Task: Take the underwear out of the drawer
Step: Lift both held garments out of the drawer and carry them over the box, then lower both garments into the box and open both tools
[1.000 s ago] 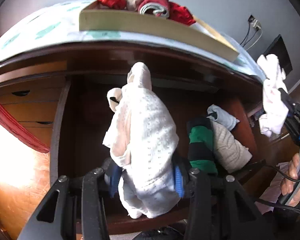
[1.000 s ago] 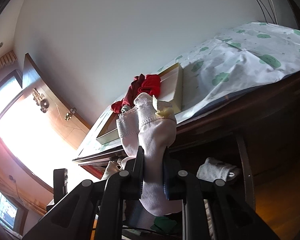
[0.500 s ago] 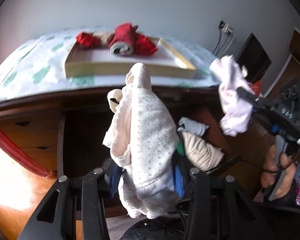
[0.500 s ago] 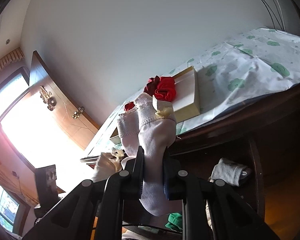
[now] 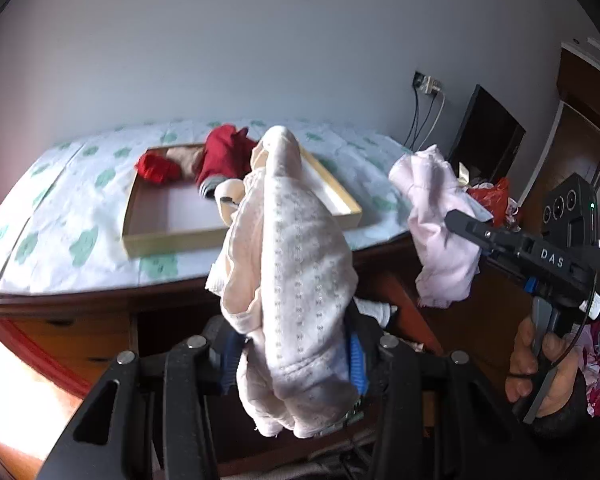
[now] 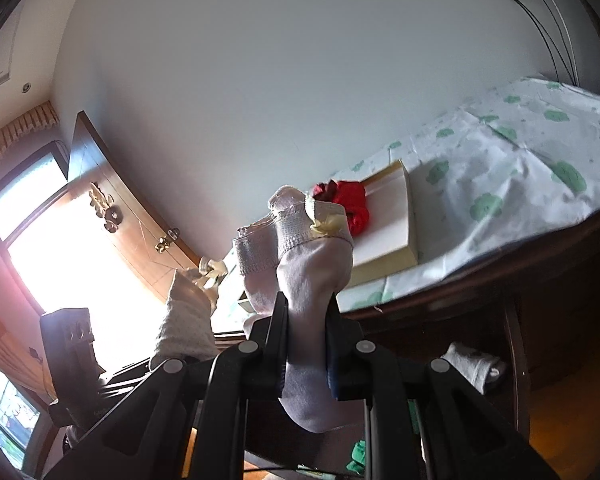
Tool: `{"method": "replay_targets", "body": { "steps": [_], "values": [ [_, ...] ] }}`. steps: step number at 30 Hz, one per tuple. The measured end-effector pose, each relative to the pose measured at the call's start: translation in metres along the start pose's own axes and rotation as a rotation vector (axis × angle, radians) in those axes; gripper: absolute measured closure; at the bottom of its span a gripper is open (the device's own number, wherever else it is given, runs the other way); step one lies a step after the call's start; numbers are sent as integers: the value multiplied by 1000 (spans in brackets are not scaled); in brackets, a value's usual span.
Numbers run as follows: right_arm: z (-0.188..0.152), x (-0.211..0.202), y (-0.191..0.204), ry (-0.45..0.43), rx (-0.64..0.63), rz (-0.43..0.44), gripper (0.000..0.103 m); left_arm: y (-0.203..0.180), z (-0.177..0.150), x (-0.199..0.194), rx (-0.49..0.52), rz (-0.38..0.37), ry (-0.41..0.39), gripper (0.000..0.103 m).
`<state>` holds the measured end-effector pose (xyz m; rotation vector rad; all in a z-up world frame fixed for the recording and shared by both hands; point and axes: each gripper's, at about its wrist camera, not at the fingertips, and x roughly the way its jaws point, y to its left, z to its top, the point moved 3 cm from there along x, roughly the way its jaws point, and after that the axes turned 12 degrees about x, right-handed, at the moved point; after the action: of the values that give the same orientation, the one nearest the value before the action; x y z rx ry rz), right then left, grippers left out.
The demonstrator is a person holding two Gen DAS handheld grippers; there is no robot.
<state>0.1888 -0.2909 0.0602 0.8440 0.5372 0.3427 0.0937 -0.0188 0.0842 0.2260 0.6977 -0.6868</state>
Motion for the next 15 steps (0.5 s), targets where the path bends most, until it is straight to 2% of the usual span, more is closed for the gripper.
{"method": "replay_targets", "body": {
  "steps": [12,15],
  "values": [
    [47,38,18,-37,-43,-19,86,22,46,45,-28,-17,-27,61],
    [61,49,19,-49,-62,-36,86,30,60,56,-16,9,-45,61]
  ]
}}
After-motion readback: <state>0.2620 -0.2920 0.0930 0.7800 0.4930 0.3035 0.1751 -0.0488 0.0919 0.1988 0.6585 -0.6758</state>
